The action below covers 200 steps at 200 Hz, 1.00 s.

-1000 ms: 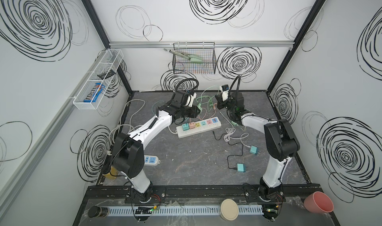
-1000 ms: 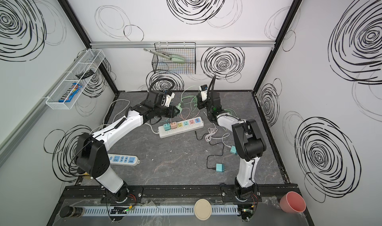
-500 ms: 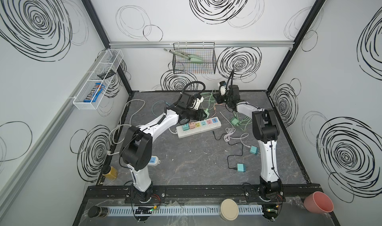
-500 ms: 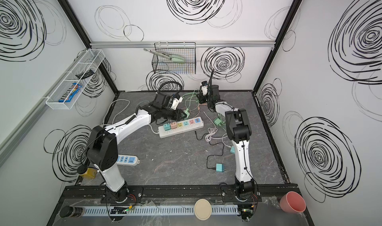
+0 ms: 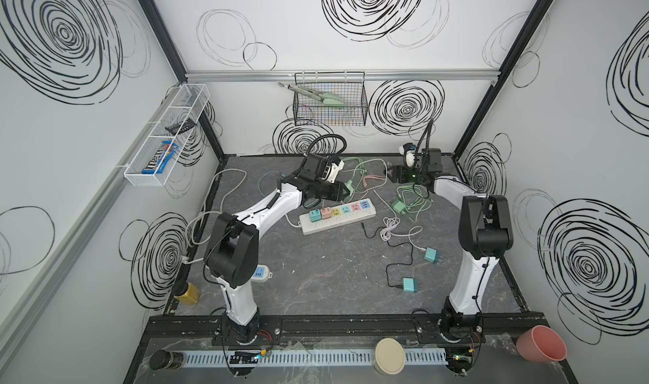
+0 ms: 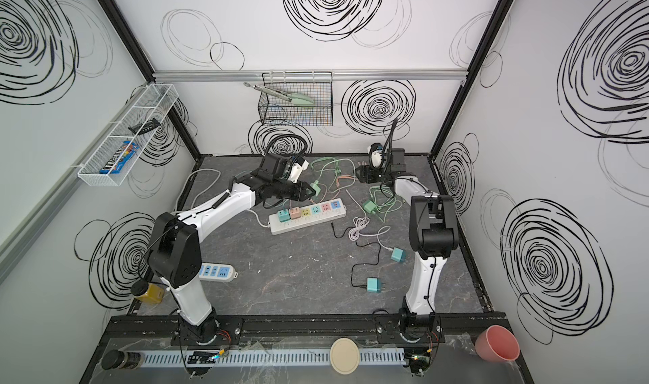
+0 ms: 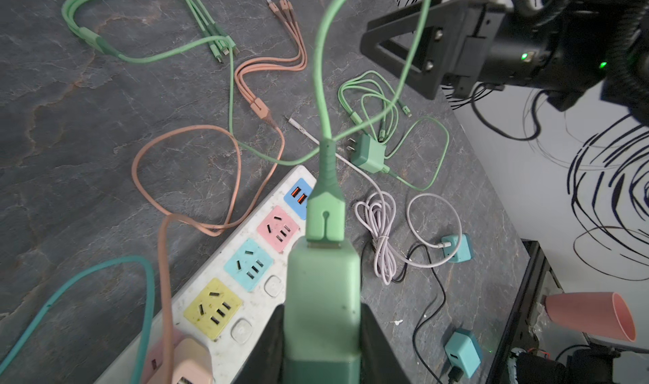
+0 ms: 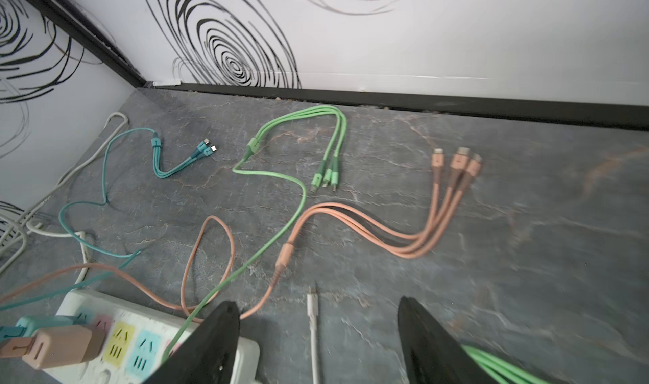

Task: Insert plugs into power strip
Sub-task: Place the power cord at the top-center of the table, then pass the plug.

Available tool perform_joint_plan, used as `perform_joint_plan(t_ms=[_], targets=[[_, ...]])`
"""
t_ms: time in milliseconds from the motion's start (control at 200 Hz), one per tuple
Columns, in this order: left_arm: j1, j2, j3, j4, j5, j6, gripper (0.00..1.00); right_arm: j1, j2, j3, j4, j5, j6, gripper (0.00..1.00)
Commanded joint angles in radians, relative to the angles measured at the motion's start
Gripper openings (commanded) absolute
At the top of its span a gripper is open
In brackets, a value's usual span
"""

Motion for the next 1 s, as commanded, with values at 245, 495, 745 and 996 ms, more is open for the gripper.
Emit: perform_joint_plan(t_ms=[245, 495, 745, 996], targets=[[0.021, 0.012, 0.046, -0.003, -0.017, 0.036, 0.0, -0.026, -0.327, -0.262, 0.087, -0.125, -0.006, 0.69], [0.022, 0.02, 0.05, -0.01, -0.017, 0.04, 0.0, 0.106, -0.455, -0.348, 0.183, -0.401, -0.095, 0.58], [0.028, 0.024, 0.052, -0.007, 0.023, 0.102, 0.0, 0.272, -0.387, -0.328, 0.152, -0.347, -0.239, 0.59], [0.069, 0.0, -0.046, 0.186, 0.169, 0.27, 0.0, 0.239, -0.153, -0.053, -0.189, -0.374, -0.431, 0.68]])
